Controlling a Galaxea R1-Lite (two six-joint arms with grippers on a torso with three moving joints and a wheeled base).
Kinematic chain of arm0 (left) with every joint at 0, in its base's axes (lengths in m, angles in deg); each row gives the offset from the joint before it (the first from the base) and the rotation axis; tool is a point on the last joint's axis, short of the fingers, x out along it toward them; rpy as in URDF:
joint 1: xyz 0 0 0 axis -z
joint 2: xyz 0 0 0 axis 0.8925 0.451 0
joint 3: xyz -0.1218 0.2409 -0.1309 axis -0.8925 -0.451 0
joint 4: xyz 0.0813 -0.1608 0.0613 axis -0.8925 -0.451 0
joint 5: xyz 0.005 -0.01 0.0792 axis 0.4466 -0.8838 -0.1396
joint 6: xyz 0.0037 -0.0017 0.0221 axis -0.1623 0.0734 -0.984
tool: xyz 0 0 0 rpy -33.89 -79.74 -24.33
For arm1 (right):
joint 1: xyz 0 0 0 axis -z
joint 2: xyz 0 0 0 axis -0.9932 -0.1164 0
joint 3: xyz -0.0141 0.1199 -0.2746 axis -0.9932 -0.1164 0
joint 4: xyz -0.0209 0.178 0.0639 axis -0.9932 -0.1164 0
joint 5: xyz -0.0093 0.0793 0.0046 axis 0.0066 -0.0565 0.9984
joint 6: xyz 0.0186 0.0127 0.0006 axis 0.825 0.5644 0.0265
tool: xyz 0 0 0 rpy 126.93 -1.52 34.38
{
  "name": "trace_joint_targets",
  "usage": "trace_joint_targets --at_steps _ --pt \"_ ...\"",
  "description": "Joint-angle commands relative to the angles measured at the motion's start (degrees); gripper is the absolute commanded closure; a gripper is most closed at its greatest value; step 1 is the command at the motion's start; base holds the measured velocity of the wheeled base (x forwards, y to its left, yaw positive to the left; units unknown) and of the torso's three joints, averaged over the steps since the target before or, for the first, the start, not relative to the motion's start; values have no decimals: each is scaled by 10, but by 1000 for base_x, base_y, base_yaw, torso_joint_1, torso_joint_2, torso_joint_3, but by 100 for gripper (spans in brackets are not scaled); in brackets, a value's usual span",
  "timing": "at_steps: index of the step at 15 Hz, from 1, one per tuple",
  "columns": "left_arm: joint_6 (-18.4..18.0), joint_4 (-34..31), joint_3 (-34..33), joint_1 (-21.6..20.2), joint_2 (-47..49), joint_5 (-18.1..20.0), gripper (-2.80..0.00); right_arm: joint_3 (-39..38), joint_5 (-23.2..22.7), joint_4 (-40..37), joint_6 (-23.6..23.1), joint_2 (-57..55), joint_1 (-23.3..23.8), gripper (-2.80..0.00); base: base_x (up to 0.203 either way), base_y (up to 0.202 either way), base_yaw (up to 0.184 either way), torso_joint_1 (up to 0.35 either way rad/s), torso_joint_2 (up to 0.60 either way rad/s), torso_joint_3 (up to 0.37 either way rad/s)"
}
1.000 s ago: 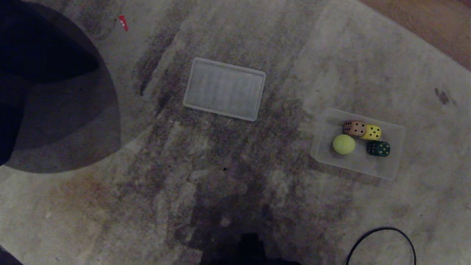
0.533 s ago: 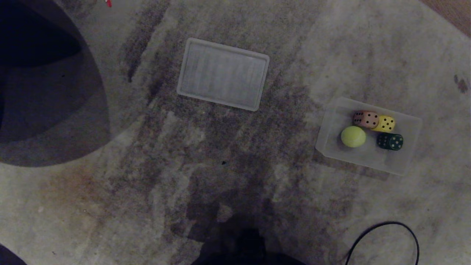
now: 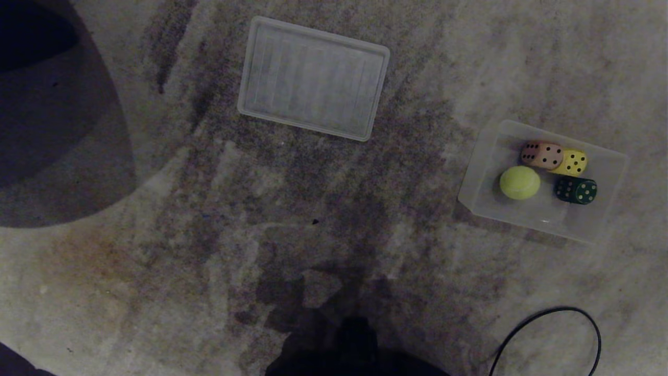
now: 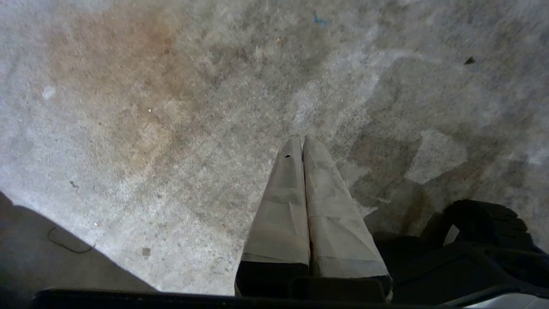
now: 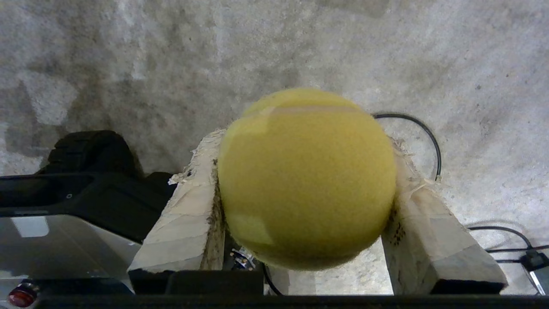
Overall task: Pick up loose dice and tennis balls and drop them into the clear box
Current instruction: Put the ball in the box
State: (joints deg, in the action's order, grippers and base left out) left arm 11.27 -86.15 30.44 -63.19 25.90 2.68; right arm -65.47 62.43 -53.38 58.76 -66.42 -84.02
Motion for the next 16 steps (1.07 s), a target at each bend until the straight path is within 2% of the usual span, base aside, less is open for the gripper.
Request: trace_joint_targets --at_steps 1,7,9,13,16 --pt "0 -1 -1 0 1 0 0 0 -1 -1 -9 1 0 0 0 0 0 2 2 -61" --pt "1 0 -1 0 0 0 0 0 0 -1 -4 1 0 0 0 0 0 1 0 -11" --pt "1 0 -1 0 0 0 0 11 2 -3 11 -9 2 0 0 0 0 0 0 0" --pt "1 0 -1 0 0 0 0 85 15 15 68 -178 5 0 0 0 0 0 0 0" --pt "1 -1 -1 0 0 0 0 106 21 120 82 -341 5 0 0 0 0 0 0 0"
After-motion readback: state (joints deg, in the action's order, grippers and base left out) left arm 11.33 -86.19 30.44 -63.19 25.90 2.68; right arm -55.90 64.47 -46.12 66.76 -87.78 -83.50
